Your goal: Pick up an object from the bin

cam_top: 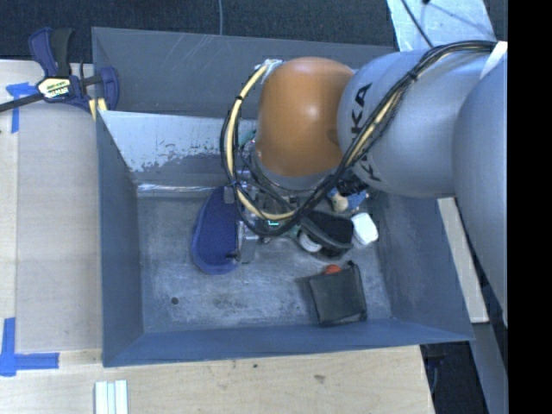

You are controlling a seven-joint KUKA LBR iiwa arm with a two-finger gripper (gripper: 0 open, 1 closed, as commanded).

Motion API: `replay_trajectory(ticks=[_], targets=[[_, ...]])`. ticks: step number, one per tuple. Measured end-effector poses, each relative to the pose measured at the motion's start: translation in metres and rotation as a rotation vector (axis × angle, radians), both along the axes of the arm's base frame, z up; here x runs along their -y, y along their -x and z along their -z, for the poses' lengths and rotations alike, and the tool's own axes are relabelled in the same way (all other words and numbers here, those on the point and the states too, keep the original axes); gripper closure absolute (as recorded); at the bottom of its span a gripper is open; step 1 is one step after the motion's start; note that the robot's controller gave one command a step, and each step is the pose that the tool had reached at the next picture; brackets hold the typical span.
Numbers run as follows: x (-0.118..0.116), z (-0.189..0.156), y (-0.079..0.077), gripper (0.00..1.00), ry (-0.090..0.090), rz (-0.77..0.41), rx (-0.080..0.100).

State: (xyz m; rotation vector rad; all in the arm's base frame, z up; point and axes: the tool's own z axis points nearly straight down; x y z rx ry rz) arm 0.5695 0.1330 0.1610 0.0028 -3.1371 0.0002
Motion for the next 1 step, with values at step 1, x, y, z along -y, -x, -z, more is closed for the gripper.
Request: replay_trajectory(ticks=[1], targets=[[-0.0360, 0.0904, -0.0329, 0.00, -0.001, -0.482, 0.001]])
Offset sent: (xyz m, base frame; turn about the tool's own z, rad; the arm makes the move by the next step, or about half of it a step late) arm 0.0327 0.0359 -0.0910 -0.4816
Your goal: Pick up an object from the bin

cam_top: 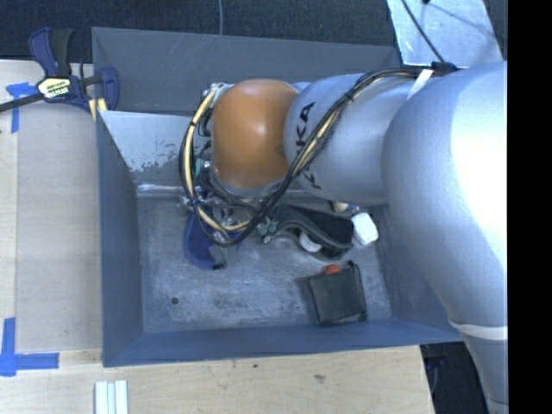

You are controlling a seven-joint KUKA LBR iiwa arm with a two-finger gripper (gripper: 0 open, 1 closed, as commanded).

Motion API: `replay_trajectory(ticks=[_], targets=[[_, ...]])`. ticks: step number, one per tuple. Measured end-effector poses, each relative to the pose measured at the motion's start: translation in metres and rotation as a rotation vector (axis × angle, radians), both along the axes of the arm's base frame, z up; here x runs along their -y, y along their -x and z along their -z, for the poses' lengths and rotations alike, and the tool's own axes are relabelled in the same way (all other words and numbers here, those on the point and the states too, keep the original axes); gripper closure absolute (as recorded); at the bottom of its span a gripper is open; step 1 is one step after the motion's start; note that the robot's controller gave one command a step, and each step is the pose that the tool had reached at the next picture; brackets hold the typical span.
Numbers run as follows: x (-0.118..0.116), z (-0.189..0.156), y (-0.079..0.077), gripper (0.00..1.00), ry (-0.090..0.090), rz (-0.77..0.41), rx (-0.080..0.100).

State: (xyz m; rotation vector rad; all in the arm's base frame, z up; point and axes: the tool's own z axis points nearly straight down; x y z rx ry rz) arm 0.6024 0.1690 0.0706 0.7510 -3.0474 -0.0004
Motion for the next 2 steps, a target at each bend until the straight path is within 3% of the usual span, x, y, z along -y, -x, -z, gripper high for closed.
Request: replay_trajectory(ticks=[1, 2], targets=[[-0.001, -0.004, -0.002, 1.00, -0.002, 0.003, 0.005], [0.002, -0.156, -0.018, 1.00, -0.004, 0.010, 0.016]])
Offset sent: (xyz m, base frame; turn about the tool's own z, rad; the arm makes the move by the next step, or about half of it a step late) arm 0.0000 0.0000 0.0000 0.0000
